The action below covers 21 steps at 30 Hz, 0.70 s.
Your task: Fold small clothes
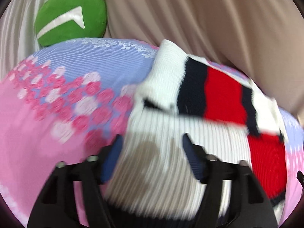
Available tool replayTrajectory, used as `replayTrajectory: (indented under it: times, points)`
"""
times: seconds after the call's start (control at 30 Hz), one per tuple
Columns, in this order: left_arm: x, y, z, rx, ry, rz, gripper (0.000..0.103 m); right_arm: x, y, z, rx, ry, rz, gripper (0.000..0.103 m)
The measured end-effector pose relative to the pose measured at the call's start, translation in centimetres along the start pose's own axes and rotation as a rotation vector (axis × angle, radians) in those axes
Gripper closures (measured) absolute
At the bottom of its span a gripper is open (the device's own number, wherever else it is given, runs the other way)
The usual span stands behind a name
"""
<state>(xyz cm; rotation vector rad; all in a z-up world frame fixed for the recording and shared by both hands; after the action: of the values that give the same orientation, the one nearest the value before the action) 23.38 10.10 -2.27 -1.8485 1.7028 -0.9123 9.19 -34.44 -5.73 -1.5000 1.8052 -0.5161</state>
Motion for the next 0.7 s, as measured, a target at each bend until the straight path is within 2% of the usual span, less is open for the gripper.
replayTrajectory:
  times: [0.1,0.13,0.27,0.37,0.47,0.7]
  points:
    - [-0.9,3.3,-4.0,-0.015,-0.019,0.082,0.02,0.8,5.1,-2.7,-0.025,-0.007,0.041,0.043]
    - [-1.2,4.6,-5.2,-0.023,-0.03,0.11,0.019,0.9,6.9,-3.8,-0.038,-0.009,0.054,0.043]
    - [-2.0,9.1,-8.5,-0.055,-0.118,0.199,0.019,-0.1,10.6,-4.6,-0.055,-0.028,0.082,0.043]
    - [-2.1,10.9,-9.6,-0.069,-0.151,0.211,0.018,-1.8,11.8,-4.6,-0.063,-0.081,0.083,0.042]
    - [-1.9,11.7,-10.3,-0.062,-0.144,0.198,0.018,-3.4,12.4,-4.1,-0.072,-0.122,0.092,0.042]
    - [-1.1,13.6,-10.4,-0.095,-0.119,0.179,0.018,-5.8,12.9,-3.6,-0.08,-0.15,0.092,0.04]
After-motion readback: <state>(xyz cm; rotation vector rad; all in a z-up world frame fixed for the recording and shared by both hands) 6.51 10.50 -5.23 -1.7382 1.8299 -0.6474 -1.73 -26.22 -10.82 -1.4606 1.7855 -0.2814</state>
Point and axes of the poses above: each gripper's, at about its wrist camera, not at the fingertips, and z roughly the way its jaws point, x to its right, y to its underside, the point moved 8 cm from there along z, roughly the way its jaws point, and after that the axes turned 2 degrees about x, right-handed, at the moved point
